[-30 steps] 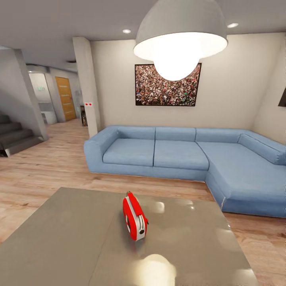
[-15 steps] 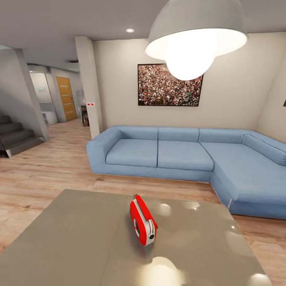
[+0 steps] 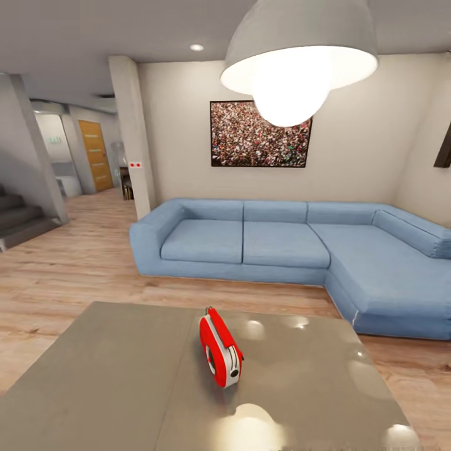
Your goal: Turn on the radio receiver that's on the table in the living room.
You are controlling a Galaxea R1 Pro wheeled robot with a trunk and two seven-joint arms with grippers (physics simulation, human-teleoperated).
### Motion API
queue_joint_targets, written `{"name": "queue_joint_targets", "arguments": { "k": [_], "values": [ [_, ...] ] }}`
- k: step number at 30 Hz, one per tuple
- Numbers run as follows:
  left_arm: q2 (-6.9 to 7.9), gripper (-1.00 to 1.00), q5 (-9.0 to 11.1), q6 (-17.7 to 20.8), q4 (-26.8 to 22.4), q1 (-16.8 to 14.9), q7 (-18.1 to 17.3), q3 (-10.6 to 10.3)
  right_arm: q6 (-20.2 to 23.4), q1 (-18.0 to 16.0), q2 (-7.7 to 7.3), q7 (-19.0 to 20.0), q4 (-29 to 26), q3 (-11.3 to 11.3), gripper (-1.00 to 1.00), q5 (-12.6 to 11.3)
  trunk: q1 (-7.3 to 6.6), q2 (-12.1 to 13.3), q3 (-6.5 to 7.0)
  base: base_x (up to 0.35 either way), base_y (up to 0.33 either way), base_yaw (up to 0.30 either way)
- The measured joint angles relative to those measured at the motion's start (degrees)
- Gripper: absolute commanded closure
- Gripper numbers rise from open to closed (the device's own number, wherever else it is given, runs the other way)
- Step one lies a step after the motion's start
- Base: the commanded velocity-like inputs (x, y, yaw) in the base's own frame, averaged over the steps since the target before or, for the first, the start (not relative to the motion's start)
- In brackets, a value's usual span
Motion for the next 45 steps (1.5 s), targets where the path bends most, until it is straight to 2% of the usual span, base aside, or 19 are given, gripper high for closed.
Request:
{"name": "queue_joint_targets", "arguments": {
  "k": [14,31,45],
  "values": [
    [0.0,-1.0,0.05,0.0,0.0,0.0,0.0,0.03,0.0,0.0,0.0,0.0,0.0,-0.01,-1.0,0.09,0.0,0.0,0.0,0.0,0.0,-0.208],
    [0.0,-1.0,0.02,0.0,0.0,0.0,-0.06,-0.06,0.0,0.0,0.0,0.0,0.0,0.0,-1.0,0.32,0.0,0.0,0.0,0.016,0.01,-0.01],
    [0.09,-1.0,0.2,0.0,0.0,0.0,0.11,0.14,0.0,0.0,0.0,0.0,0.0,0.09,-1.0,0.37,0.0,0.0,0.0,0.191,0.151,0.0]
  ]
}}
